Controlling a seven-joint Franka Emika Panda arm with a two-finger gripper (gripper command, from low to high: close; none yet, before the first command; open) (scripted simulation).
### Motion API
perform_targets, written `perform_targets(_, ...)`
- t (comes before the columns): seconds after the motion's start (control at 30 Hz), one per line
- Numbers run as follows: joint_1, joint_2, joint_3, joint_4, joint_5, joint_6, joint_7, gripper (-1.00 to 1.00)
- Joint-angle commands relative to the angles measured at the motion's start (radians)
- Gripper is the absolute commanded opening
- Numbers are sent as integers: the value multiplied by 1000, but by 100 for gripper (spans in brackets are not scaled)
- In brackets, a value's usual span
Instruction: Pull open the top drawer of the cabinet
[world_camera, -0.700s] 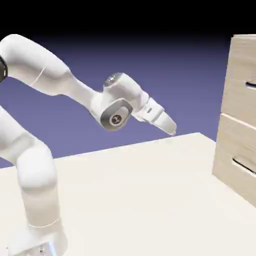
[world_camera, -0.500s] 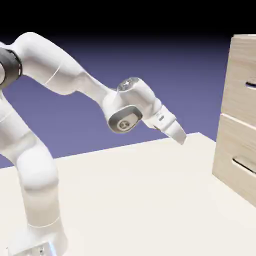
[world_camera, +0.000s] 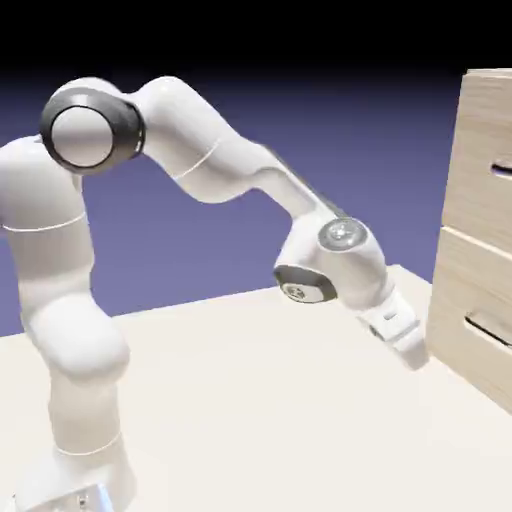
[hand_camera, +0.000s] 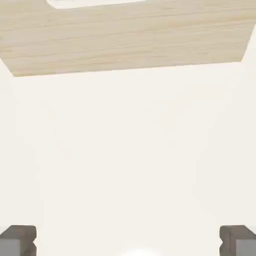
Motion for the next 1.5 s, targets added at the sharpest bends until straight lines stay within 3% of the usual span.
perform_targets(0.0,16,27,-25,16,40,-9,-44,0)
perform_targets(1.47,670,1196,-1131,739,1778,-404,-1957,0)
